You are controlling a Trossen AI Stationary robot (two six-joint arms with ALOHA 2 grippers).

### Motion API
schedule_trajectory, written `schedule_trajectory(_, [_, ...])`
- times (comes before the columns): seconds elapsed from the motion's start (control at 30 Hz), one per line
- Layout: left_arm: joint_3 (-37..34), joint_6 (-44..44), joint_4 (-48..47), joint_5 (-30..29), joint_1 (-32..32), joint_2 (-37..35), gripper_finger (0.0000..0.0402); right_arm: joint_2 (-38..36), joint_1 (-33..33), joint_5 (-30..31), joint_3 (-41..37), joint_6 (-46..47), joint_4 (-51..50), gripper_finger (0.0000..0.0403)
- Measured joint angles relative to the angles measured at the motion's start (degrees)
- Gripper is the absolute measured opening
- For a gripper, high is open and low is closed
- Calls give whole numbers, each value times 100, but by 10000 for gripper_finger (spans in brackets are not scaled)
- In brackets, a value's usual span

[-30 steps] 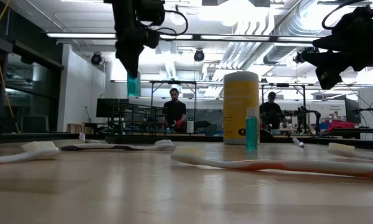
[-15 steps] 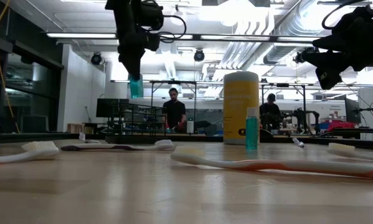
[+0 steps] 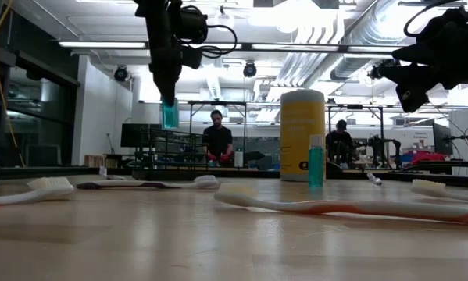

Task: Pick & Place toothbrushing station
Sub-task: Put the left mouthwash into the middle section of the wire organizer

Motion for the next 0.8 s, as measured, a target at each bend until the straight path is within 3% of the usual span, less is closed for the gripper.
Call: schedule_trajectory(0.8, [-4,1281,316,6,-26,308,86,-1,0,0,0,1,-1,145])
